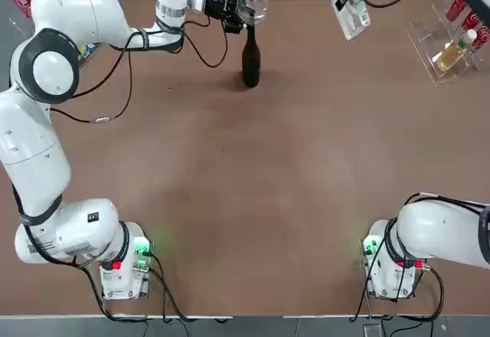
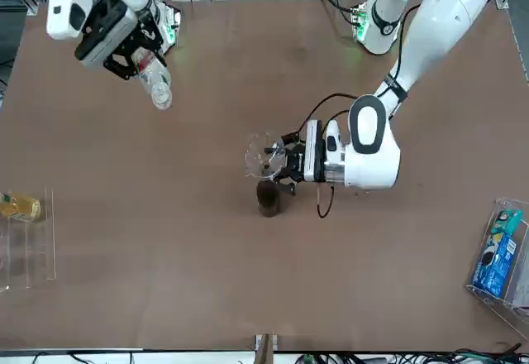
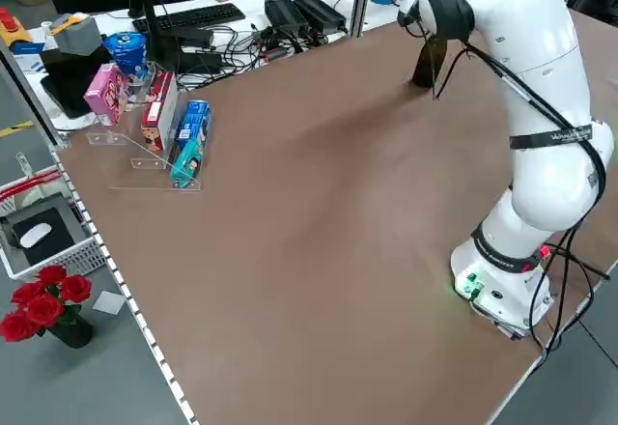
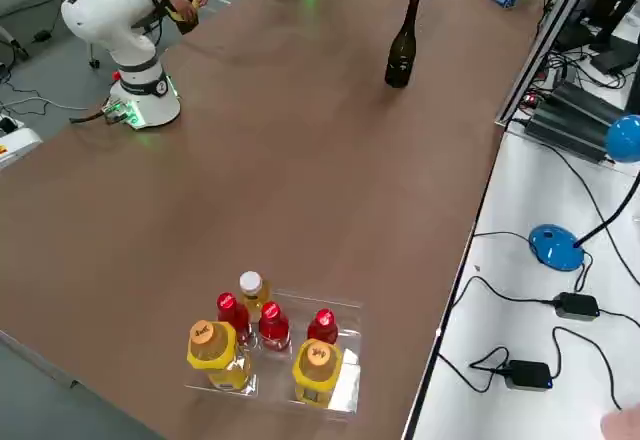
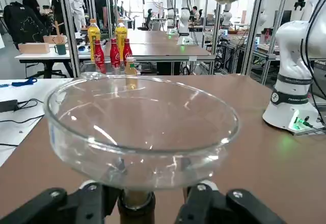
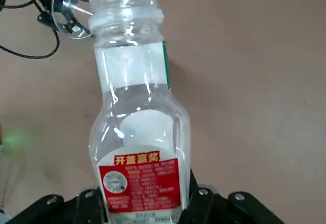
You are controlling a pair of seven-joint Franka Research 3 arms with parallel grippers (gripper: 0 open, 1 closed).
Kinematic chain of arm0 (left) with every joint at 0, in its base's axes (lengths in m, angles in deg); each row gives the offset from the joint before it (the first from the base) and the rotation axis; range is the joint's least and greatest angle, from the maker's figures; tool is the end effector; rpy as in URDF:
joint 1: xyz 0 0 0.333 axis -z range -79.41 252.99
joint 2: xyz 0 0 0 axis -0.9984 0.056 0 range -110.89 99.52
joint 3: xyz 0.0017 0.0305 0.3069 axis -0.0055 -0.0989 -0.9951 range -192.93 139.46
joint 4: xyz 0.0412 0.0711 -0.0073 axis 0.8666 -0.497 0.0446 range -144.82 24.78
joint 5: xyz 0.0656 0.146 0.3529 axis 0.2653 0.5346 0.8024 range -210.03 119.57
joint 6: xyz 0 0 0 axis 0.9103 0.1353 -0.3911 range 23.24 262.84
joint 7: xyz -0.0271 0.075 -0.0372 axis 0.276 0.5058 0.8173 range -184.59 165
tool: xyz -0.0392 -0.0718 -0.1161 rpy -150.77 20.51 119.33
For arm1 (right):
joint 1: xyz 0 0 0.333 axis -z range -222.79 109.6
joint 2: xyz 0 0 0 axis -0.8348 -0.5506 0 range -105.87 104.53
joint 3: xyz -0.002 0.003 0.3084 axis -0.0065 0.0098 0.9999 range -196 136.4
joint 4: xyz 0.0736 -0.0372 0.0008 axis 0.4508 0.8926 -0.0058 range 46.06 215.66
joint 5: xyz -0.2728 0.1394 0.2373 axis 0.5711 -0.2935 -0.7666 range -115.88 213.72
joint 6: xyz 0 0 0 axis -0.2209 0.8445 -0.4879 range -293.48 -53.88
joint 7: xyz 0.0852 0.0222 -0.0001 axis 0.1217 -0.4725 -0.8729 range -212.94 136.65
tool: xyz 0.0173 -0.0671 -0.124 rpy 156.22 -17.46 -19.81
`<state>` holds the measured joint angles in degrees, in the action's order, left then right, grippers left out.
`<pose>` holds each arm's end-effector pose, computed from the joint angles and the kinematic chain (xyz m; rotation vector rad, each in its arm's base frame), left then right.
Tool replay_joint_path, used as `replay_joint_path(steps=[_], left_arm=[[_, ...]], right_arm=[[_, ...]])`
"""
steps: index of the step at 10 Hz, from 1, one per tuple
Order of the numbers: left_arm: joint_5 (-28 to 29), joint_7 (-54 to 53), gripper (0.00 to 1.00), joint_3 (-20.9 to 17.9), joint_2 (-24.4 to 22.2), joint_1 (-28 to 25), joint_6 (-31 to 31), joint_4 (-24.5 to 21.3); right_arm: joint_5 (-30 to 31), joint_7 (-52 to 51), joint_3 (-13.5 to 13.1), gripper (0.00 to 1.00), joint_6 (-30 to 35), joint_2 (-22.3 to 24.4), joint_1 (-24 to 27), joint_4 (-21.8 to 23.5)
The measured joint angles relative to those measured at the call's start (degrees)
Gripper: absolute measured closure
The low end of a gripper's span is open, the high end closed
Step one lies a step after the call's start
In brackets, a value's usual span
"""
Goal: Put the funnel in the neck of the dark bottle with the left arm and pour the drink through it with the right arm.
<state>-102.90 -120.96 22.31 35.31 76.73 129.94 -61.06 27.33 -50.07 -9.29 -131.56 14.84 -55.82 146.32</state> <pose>0.5890 -0.4002 0.3427 1.2948 -1.4968 0.9399 0.4471 0.2273 0.5983 -2.7528 -0.7012 -0.2364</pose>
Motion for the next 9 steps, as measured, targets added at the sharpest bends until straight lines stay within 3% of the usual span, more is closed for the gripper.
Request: replay_joint_path(steps=[2,4,6,9], left_arm=[[0.0,0.0,0.56,0.0,0.4,0.1,0.0,0.1],[-0.4,0.0,0.67,0.0,1.2,0.1,0.0,0.8],[-0.4,0.0,0.70,0.0,1.4,0.2,0.3,1.0],[-0.6,0.2,0.74,0.1,1.4,0.2,0.8,1.0]], right_arm=[[0.7,2.9,2.3,0.47,-1.4,0.0,0.0,0.7],[0.7,3.7,2.4,0.47,-1.5,0.0,0.0,0.8],[0.7,6.8,3.3,0.47,-2.4,0.0,0.0,0.8],[2.6,12.4,6.8,0.47,-4.3,-0.1,0.0,0.8]])
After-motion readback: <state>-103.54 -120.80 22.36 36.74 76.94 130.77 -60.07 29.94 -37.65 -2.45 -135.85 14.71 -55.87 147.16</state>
